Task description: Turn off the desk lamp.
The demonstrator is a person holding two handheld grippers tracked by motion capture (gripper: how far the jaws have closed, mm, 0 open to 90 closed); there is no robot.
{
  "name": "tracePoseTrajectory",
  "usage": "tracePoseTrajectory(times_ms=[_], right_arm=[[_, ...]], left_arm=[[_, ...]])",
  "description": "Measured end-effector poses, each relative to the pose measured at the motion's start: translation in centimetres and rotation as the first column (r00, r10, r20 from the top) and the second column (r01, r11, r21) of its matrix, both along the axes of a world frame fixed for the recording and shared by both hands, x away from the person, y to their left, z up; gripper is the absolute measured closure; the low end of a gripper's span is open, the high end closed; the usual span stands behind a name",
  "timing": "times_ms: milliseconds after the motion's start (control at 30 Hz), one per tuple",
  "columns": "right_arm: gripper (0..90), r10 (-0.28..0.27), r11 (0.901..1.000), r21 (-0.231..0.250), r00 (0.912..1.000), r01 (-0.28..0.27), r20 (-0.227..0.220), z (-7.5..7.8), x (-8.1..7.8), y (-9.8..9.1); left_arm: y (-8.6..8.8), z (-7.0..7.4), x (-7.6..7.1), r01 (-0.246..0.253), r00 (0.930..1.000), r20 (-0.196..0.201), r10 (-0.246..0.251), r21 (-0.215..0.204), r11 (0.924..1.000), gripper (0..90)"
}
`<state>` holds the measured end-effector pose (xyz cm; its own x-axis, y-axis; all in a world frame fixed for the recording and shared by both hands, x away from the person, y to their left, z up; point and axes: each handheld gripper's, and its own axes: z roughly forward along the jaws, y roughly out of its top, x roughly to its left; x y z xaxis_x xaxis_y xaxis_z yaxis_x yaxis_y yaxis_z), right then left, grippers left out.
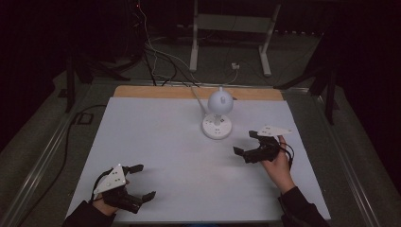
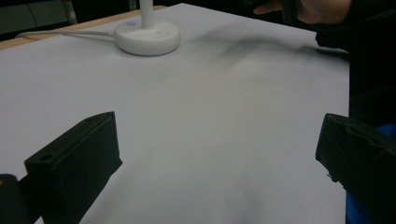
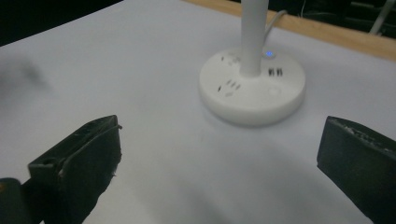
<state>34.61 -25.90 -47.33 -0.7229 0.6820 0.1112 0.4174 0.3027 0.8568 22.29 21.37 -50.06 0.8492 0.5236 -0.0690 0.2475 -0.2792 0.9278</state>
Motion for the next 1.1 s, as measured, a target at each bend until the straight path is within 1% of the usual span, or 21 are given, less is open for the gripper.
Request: tracePoseTrajectory(times_ms=[67,100,167,233,400,500,567,733,833,900,1000,1100], right_arm=[[0.0,0.004,1.0,0.0,0.9999,-0.004,-0.013,-0.2,-0.7,-0.5],[0.0,0.007,1.0,-0.005,0.9998,-0.007,-0.018,-0.3,-1.1,-0.7],[0.0,0.005,0.9998,-0.017,0.9998,-0.005,-0.019,-0.5,-1.9,-1.1],[0.0,0.009,0.9998,-0.019,0.9996,-0.01,-0.025,-0.7,-2.7,-1.5],[0.0,0.024,0.9983,-0.052,0.9992,-0.026,-0.033,-1.5,-4.8,-2.2],[0.0,0.041,0.9975,-0.055,0.9977,-0.044,-0.055,-2.0,-5.7,-2.8],[0.0,0.038,0.9977,-0.055,0.9975,-0.041,-0.06,-2.3,-6.3,-3.4],[0.0,0.024,0.9986,-0.045,0.9974,-0.027,-0.067,-3.1,-7.3,-4.8],[0.0,0.011,0.9979,-0.062,0.9975,-0.016,-0.07,-3.4,-8.0,-5.5],[0.0,0.001,0.9986,-0.054,0.9977,-0.005,-0.068,-3.5,-8.4,-6.0],[0.0,-0.011,0.9983,-0.058,0.9985,0.007,-0.053,-3.6,-8.6,-6.2],[0.0,-0.008,0.997,-0.078,0.9989,0.005,-0.045,-3.8,-8.5,-6.1]], left_arm=[[0.0,0.0,0.0,0.001,1.0,0.002,-0.001,0.006,1.0,0.4],[0.0,0.0,0.0,0.001,1.0,0.001,-0.001,0.003,1.0,0.4],[0.0,0.0,0.0,-0.001,1.0,0.0,0.001,-0.001,1.0,0.4],[0.0,0.0,0.0,0.0,1.0,0.001,0.0,0.002,1.0,0.4],[0.0,0.0,0.0,0.0,1.0,0.001,0.0,0.002,1.0,0.4],[0.0,0.0,0.0,0.0,1.0,0.002,0.0,0.001,1.0,0.4],[0.0,0.0,0.0,-0.001,1.0,0.001,0.001,0.002,1.0,0.4],[0.0,0.0,0.0,0.0,1.0,0.002,0.0,0.002,1.0,0.4],[-0.1,0.0,0.0,0.001,1.0,0.002,-0.001,0.005,1.0,0.4],[-0.1,0.0,0.0,0.001,1.0,0.001,-0.001,0.003,1.0,0.4],[-0.1,0.0,0.0,0.003,1.0,0.002,-0.003,0.01,0.9999,0.4],[-0.1,0.0,0.0,0.002,1.0,0.001,-0.002,0.005,1.0,0.4]])
